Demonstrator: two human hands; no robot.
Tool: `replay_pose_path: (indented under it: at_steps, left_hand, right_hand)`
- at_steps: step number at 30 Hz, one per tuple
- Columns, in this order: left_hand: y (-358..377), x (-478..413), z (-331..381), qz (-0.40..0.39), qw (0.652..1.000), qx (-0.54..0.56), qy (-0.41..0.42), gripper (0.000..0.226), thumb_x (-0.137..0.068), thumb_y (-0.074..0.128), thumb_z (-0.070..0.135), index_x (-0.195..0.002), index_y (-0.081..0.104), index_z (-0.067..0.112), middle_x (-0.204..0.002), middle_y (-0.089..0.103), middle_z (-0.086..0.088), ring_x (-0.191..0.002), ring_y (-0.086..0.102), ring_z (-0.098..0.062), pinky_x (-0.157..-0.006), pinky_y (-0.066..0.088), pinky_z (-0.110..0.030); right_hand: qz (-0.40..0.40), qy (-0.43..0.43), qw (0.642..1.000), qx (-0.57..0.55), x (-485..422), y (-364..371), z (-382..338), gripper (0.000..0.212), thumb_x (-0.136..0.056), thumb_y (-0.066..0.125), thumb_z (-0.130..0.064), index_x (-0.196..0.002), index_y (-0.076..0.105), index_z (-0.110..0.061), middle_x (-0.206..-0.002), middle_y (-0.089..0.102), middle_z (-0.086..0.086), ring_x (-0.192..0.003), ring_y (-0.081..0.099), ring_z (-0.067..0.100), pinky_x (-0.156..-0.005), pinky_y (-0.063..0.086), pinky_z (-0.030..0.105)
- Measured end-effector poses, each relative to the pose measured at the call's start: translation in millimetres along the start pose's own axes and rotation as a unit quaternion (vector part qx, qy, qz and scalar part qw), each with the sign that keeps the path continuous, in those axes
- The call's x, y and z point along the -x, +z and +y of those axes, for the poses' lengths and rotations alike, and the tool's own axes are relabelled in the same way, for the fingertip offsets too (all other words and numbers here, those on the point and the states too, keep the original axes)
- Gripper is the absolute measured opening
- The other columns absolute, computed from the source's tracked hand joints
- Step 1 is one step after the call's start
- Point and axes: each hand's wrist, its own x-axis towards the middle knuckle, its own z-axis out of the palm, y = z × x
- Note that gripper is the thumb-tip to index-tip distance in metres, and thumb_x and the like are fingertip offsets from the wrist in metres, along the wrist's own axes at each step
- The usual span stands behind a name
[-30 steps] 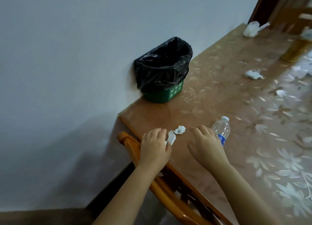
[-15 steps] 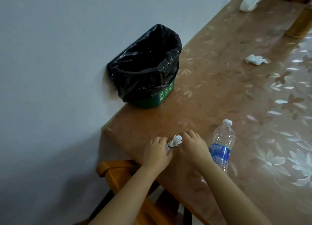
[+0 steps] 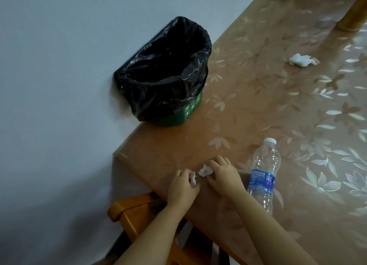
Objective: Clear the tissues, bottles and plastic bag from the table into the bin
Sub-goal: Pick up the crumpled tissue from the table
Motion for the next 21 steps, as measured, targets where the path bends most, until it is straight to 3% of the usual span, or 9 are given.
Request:
replay_pose_path:
  at_steps: [5,7,9,12,13,16,21]
  left_hand:
    - [-3,-5,-6,-0.001,0.993,0.106,-0.044,0.004,-0.087,0.057,0.018,-0.09,0.057,0.021,-0.097,0.053,0.004,-0.08,0.052,-0.011,-0.058,0.041,-0.019]
    - [-5,-6,-8,-0.006,0.99,0.129,-0.056,0.006,-0.089,0.055,0.018,-0.084,0.058,0.02,-0.09,0.06,0.002,-0.075,0.055,-0.009,-0.054,0.042,-0.017]
    - [-8,-6,-6,-0.009,0.983,0.163,-0.087,0.009,-0.089,0.055,0.017,-0.081,0.059,0.019,-0.085,0.062,0.001,-0.074,0.056,-0.009,-0.056,0.045,-0.02]
    - [-13,-7,-3,-0.007,0.954,0.257,-0.154,0.008,-0.086,0.057,0.014,-0.08,0.061,0.018,-0.089,0.065,-0.002,-0.083,0.06,-0.017,-0.071,0.055,-0.037]
    - [-17,-8,-1,-0.005,0.951,0.269,-0.156,0.008,-0.086,0.058,0.014,-0.08,0.062,0.019,-0.09,0.066,-0.003,-0.084,0.061,-0.017,-0.071,0.054,-0.035]
    - [-37,-8,4,0.002,0.949,0.291,-0.121,0.006,-0.085,0.06,0.013,-0.081,0.063,0.017,-0.087,0.068,-0.003,-0.081,0.062,-0.014,-0.063,0.048,-0.024]
    - [-84,-9,12,0.009,0.947,0.321,-0.028,0.006,-0.085,0.061,0.014,-0.082,0.064,0.019,-0.086,0.066,-0.001,-0.082,0.062,-0.013,-0.066,0.048,-0.021]
  right_hand:
    - [0.033,0.011,0.999,0.005,0,6,-1,0.024,-0.061,0.071,-0.005,-0.084,0.064,-0.008,-0.081,0.059,0.011,-0.071,0.055,0.034,-0.048,0.048,0.039]
    - [0.038,0.023,0.999,-0.002,1,8,-3,0.018,-0.063,0.069,-0.004,-0.081,0.063,-0.005,-0.081,0.057,0.012,-0.072,0.054,0.034,-0.05,0.047,0.04]
    - [0.038,0.042,0.998,-0.017,2,10,-4,0.012,-0.069,0.066,-0.004,-0.079,0.06,-0.001,-0.084,0.054,0.014,-0.077,0.053,0.033,-0.056,0.047,0.042]
    - [0.048,0.066,0.995,-0.05,6,9,-4,0.011,-0.074,0.064,-0.006,-0.079,0.057,0.001,-0.085,0.051,0.013,-0.083,0.052,0.031,-0.061,0.045,0.039]
    - [0.056,0.075,0.994,-0.059,6,7,-4,0.011,-0.075,0.063,-0.007,-0.078,0.056,0.001,-0.084,0.049,0.011,-0.083,0.051,0.029,-0.061,0.043,0.036]
    - [0.092,0.096,0.987,-0.094,3,0,-9,0.011,-0.075,0.066,-0.009,-0.08,0.059,-0.002,-0.083,0.049,0.008,-0.078,0.052,0.026,-0.06,0.04,0.032]
    - [0.146,0.088,0.977,-0.126,-10,-26,-29,0.016,-0.072,0.071,-0.008,-0.084,0.062,-0.001,-0.087,0.053,0.007,-0.075,0.054,0.023,-0.06,0.044,0.031]
